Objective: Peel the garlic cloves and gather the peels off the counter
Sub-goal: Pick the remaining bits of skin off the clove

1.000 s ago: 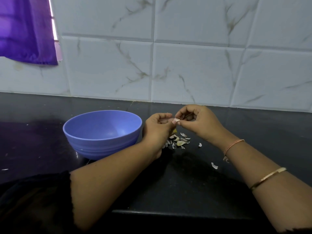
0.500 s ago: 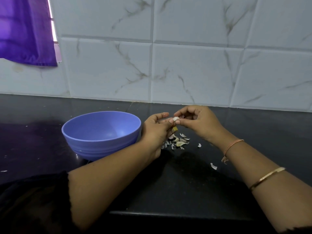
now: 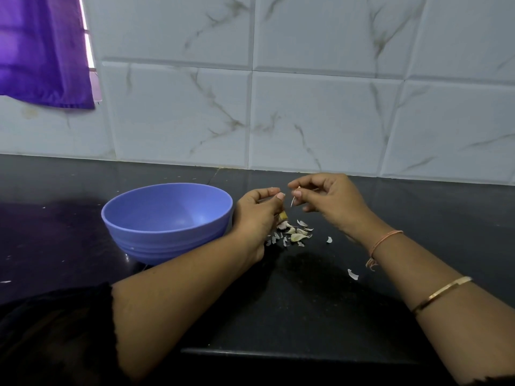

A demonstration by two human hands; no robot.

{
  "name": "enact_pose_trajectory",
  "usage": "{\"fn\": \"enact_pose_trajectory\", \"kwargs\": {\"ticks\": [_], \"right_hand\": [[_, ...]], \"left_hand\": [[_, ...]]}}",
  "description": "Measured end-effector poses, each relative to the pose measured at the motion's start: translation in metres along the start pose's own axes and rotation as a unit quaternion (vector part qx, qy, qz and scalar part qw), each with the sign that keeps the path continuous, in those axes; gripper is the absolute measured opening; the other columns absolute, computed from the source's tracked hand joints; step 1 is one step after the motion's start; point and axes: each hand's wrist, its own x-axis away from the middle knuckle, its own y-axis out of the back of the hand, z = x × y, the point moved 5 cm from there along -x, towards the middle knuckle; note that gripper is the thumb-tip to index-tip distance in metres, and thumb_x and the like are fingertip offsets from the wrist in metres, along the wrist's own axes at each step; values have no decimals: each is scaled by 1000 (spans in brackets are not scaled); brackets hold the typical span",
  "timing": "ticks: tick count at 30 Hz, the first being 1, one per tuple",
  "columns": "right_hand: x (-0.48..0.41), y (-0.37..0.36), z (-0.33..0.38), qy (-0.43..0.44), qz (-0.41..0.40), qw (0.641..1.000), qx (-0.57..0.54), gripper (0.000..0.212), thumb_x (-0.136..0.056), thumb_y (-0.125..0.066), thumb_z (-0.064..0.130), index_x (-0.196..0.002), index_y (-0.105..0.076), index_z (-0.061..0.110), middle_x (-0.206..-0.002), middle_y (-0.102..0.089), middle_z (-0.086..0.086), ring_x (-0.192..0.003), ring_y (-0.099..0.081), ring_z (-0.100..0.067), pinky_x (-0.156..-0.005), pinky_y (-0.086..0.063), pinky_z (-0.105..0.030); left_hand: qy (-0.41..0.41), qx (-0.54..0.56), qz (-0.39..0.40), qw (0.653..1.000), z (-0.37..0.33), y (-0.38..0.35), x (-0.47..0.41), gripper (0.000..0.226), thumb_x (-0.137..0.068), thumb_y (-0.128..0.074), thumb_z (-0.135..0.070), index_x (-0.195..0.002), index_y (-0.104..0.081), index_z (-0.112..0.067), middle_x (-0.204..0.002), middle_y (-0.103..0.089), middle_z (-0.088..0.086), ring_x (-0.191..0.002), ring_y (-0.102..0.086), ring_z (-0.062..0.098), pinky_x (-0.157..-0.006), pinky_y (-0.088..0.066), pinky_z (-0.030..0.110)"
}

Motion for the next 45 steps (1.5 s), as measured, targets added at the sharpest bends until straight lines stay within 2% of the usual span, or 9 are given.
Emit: {"fn": "enact_pose_trajectory", "kwargs": {"ticks": [14, 21, 27, 29, 31, 33, 37, 40, 45], "right_hand": [[3, 0, 2, -28, 6, 999, -34, 8, -79, -67, 0, -82, -64, 7, -80, -63, -11, -66, -64, -14, -56, -57, -24], [-2, 9, 0, 9, -1, 955, 297, 7, -77, -70, 9, -78, -67, 15, -76, -61, 3, -71, -55, -11, -65, -43, -18], [5, 19, 33, 164, -149, 888, 403, 8, -84, -57, 5, -84, -65, 5, -89, -56, -10, -79, -54, -25, -64, -35, -28], [3, 15, 28, 124, -87, 873, 464, 11, -84, -56, 4, -86, -67, 5, -94, -60, -12, -86, -58, -30, -65, -38, -29], [4, 0, 10, 14, 74, 854, 514, 15, -79, -57, 0, -82, -69, 8, -95, -66, -12, -90, -62, -31, -68, -43, -28], [6, -6, 0, -45, 143, 853, 500, 16, -77, -58, -2, -77, -69, 10, -88, -69, -12, -85, -65, -29, -72, -49, -29], [-1, 3, 0, -16, 36, 918, 395, 8, -79, -65, 7, -82, -69, 13, -79, -63, 1, -77, -59, -15, -72, -42, -24], [-3, 14, -4, -33, -24, 979, 201, 13, -81, -66, 7, -90, -67, 16, -74, -59, 1, -71, -56, -15, -71, -49, -33], [1, 13, -3, -51, -16, 998, 23, 16, -87, -60, 7, -90, -69, 20, -80, -61, 1, -77, -54, -11, -72, -51, -27]], "left_hand": [[-5, -32, -17, 999, -1, 3, -1, 5, -89, -60, -12, -86, -61, -17, -76, -60, 2, -70, -56, 10, -75, -53, 29], [-7, -37, -31, 999, -3, 3, 1, 6, -90, -58, -12, -86, -59, -17, -73, -56, -1, -69, -51, 10, -71, -50, 24], [-5, -49, -37, 998, -3, 4, 2, 8, -91, -57, -14, -84, -59, -19, -81, -59, -1, -73, -55, 8, -86, -52, 33], [-6, -50, -39, 998, -3, 4, 2, 8, -91, -57, -16, -84, -59, -19, -79, -58, -1, -72, -55, 9, -85, -52, 32], [-7, -44, -39, 998, -2, 4, 2, 6, -91, -57, -16, -86, -59, -17, -78, -58, -1, -70, -54, 9, -83, -53, 31], [-10, -44, -40, 998, -2, 4, 2, 4, -91, -57, -15, -91, -61, -14, -77, -57, -1, -69, -54, 9, -82, -53, 31], [-8, -41, -35, 999, -2, 3, 0, 7, -91, -56, -11, -87, -60, -16, -78, -57, -2, -69, -53, 9, -84, -53, 32], [-9, -46, -25, 999, -1, 2, -1, 12, -91, -54, -6, -89, -60, -16, -80, -58, -1, -70, -53, 10, -79, -53, 29], [-17, -75, 11, 997, 0, -3, -1, 16, -90, -55, -3, -90, -63, -17, -84, -62, -1, -73, -56, 8, -64, -50, 16]]}}
